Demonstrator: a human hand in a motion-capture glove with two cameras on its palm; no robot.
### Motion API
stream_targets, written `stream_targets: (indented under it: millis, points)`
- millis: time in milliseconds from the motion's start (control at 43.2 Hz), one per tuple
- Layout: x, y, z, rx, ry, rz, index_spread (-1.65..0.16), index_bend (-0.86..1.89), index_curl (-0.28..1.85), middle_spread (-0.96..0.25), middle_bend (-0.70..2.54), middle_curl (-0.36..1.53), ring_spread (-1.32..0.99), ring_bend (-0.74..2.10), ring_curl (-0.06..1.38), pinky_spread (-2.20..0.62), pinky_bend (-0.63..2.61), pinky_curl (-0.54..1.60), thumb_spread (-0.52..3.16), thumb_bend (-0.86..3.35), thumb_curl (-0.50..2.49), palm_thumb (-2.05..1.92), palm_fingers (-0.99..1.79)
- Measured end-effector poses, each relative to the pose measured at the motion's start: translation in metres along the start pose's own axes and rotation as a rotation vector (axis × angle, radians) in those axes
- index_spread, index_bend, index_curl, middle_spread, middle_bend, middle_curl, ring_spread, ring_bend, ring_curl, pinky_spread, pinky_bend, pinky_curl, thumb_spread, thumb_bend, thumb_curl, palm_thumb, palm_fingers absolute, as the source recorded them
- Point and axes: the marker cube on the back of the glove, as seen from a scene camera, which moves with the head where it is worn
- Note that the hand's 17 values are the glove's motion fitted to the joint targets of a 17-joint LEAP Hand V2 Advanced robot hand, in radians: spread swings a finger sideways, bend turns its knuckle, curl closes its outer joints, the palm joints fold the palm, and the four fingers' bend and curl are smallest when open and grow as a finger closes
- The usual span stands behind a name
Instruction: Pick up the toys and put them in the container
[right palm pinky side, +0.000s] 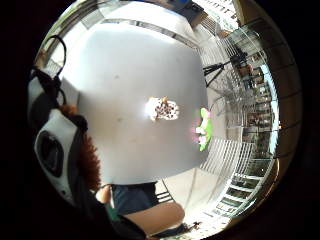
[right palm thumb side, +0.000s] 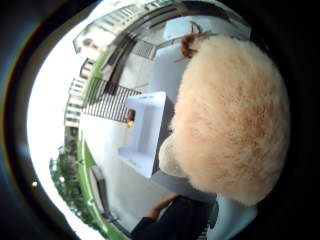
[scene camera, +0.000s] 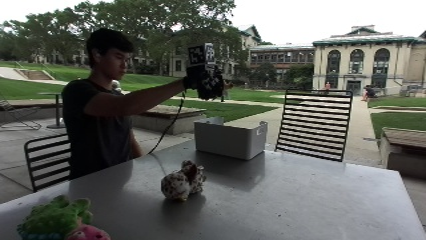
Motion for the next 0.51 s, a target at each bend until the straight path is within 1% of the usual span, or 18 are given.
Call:
stream_targets:
  millis: [208,324,417,509]
  points:
    - [-0.112,-0.009,-0.003,-0.009,-0.008,-0.100,-0.30,0.10,1.37,-0.45,0.65,0.49,-0.42,1.23,0.50,-0.47,0.98,0.41,0.69,0.17,0.85,0.72,0.95]
    - [-0.093,-0.027,0.009,-0.002,0.026,-0.170,-0.31,0.10,1.41,-0.45,0.65,0.50,-0.42,1.24,0.50,-0.47,0.99,0.41,0.67,0.16,0.88,0.72,0.95]
    - [-0.114,-0.025,0.016,-0.023,-0.009,-0.230,-0.31,0.10,1.45,-0.46,0.66,0.52,-0.41,1.25,0.50,-0.47,0.99,0.40,0.66,0.16,0.90,0.73,0.94]
    - [-0.132,-0.024,0.031,-0.031,0.020,-0.282,-0.32,0.10,1.48,-0.46,0.66,0.53,-0.41,1.25,0.50,-0.47,1.00,0.40,0.65,0.14,0.92,0.73,0.94]
